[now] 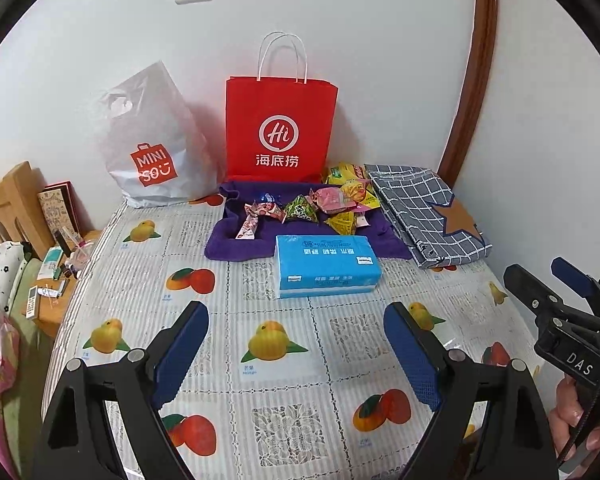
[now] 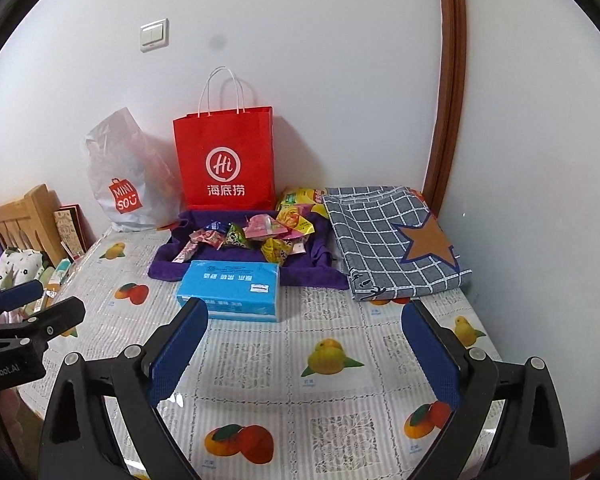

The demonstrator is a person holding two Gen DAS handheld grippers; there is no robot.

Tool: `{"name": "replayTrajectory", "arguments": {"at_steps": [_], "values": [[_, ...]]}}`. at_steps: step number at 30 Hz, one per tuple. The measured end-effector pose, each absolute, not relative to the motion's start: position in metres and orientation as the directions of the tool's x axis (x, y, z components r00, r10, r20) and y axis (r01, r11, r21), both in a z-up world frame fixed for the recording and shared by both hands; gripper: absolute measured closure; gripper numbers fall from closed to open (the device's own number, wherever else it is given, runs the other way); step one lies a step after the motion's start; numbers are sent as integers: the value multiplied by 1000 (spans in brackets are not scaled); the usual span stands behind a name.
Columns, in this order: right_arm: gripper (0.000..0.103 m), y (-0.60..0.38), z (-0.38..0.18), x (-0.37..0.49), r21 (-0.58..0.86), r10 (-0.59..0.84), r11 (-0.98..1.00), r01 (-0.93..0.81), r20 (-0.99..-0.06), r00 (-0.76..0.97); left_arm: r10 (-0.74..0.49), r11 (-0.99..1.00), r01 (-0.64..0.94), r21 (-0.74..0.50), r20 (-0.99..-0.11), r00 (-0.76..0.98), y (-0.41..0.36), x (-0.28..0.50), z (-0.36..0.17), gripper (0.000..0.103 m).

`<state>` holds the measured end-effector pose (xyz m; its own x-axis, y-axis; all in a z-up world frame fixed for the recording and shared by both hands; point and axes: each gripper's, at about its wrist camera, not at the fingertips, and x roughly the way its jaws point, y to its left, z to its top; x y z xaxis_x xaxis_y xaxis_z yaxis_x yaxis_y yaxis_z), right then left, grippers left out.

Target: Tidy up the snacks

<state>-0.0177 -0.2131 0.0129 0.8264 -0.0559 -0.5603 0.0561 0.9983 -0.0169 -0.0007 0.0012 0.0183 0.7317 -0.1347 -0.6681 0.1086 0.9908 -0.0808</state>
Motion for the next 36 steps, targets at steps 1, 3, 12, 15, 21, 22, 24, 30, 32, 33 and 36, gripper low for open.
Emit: {"name": "replayTrajectory", "arguments": {"at_steps": [1,3,12,15,21,22,24,30,32,33,36], "values": [[6,-213,13,-19,-18,-56,998,55,-560,826,-136,991,109,-81,-667,733,1,-1,19,14],[6,-212,14,-20,-22,-58,998,56,-559,827,-137,990,110,-83,-666,733,1,-1,20,14],[6,-214,15,-21,-9,-56,998,61,-559,828,-136,991,111,-79,-665,734,-1,-1,21,14],[6,-216,16,-21,-6,-57,998,65,-559,827,-135,991,110,-79,-666,734,-1,-1,21,14],[6,-219,16,-23,3,-54,998,67,-558,828,-133,991,109,-78,-665,735,-2,-1,22,14],[6,-219,16,-23,5,-53,998,67,-558,828,-135,991,112,-77,-664,735,-2,-1,22,14],[6,-220,15,-24,6,-52,998,67,-558,828,-134,991,110,-78,-664,736,0,-2,22,14],[6,-220,15,-24,7,-51,998,66,-558,829,-134,991,111,-77,-664,735,-1,-2,21,14],[6,-220,15,-24,6,-51,998,66,-558,828,-134,991,111,-77,-663,736,-2,-2,22,13],[6,-221,16,-24,6,-51,998,66,-557,829,-136,991,113,-77,-663,737,-3,-2,21,13],[6,-221,15,-24,9,-49,998,65,-557,829,-136,990,115,-76,-662,737,-2,-3,23,13]]}}
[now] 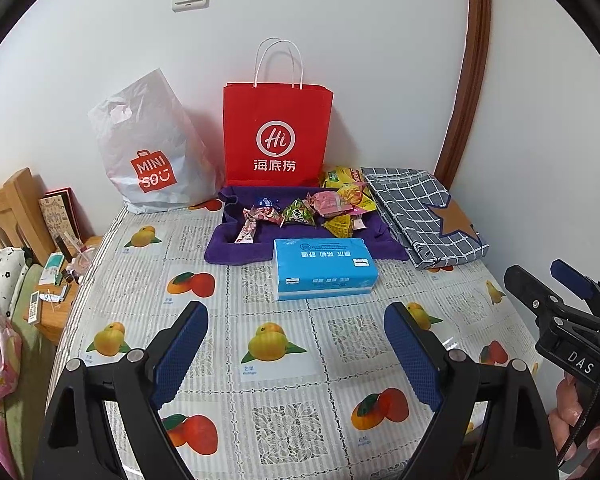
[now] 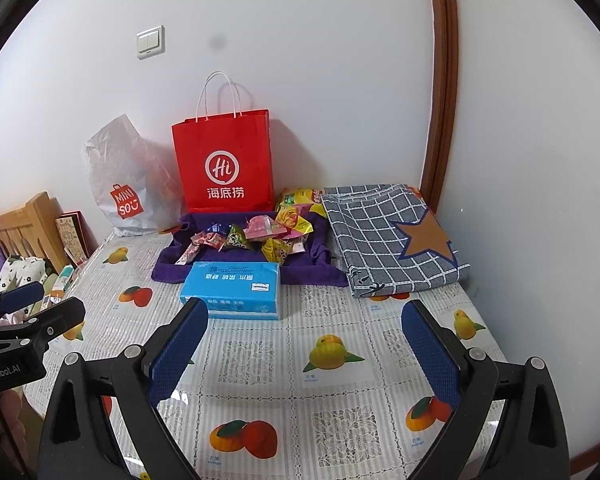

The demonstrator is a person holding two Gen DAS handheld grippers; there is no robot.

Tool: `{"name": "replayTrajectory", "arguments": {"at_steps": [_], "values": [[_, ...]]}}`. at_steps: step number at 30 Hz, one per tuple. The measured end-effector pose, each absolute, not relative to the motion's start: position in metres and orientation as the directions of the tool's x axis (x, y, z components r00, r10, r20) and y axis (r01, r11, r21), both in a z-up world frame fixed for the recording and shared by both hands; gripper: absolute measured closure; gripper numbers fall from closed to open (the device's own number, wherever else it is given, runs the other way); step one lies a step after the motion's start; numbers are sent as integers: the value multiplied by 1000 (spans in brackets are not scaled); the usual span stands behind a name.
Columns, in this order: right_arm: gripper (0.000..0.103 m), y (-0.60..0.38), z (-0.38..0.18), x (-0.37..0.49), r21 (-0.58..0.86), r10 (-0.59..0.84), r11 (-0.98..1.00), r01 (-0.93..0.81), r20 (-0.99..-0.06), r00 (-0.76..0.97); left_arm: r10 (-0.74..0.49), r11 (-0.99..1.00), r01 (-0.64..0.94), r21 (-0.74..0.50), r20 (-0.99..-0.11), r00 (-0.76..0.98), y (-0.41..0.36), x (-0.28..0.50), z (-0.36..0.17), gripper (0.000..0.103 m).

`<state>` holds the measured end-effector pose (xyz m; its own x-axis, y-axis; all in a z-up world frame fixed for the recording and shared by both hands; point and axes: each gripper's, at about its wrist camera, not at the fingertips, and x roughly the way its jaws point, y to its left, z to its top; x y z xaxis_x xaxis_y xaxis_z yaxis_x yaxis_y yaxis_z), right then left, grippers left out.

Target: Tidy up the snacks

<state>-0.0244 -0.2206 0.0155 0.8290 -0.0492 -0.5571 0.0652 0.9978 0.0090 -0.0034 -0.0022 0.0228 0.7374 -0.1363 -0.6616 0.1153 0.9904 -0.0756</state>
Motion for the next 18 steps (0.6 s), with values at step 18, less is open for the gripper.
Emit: {"name": "replayTrajectory", "arguments": {"at_steps": [18], "values": [[6,-222,16,-25,17,-42,998,62,-560,827,-134,991,120,-67,-662,737,-2,-6,28,13]]}}
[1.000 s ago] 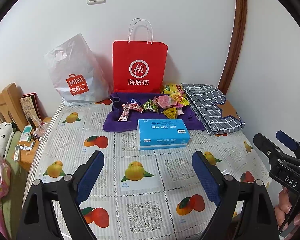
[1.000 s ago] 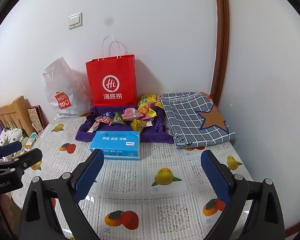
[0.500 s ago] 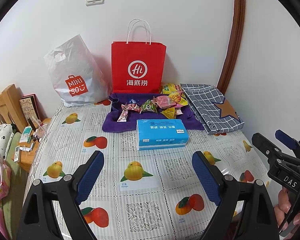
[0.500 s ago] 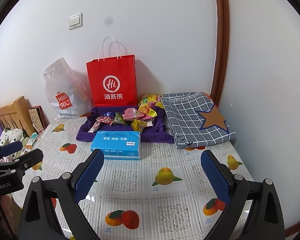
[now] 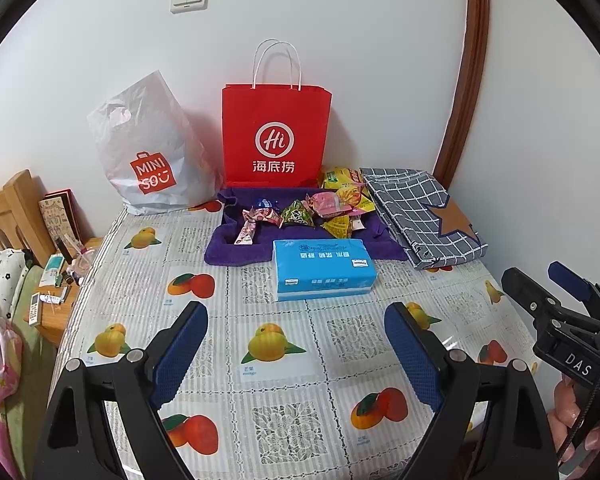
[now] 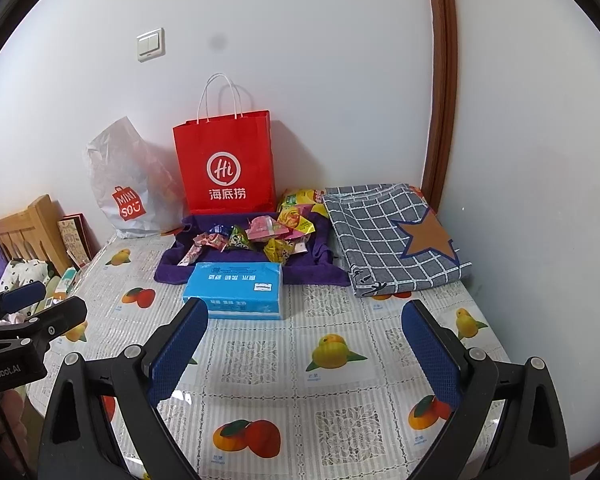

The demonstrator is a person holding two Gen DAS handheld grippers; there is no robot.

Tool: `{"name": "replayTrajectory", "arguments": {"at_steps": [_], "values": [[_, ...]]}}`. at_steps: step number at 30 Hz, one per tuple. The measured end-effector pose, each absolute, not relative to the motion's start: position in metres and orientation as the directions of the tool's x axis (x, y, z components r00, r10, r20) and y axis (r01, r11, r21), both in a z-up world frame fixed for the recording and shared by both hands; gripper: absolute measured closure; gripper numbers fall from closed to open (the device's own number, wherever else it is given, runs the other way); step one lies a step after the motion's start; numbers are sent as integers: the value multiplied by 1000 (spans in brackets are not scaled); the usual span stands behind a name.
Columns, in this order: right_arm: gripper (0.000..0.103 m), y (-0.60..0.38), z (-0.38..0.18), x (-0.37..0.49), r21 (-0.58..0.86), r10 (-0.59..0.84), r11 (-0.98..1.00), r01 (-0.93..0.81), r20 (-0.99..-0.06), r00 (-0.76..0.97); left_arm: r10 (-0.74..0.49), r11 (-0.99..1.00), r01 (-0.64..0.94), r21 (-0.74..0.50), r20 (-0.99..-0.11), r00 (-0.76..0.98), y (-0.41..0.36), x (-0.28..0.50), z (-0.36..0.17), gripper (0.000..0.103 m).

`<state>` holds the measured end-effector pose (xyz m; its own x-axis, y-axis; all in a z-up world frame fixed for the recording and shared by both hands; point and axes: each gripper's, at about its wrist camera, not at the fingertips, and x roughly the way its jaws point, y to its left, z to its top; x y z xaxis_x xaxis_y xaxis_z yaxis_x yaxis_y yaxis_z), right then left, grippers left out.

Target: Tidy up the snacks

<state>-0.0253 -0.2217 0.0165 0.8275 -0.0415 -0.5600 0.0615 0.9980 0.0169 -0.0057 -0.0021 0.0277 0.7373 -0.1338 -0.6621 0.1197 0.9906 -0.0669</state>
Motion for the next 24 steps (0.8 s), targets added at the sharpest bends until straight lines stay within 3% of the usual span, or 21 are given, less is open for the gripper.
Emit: {"name": "replayTrajectory", "arguments": {"at_steps": [24], "values": [[6,-212,16,-22,9,-26,999,38,-559,829,-139,990,131,-61,-645,751,5,-6,31,12]]}}
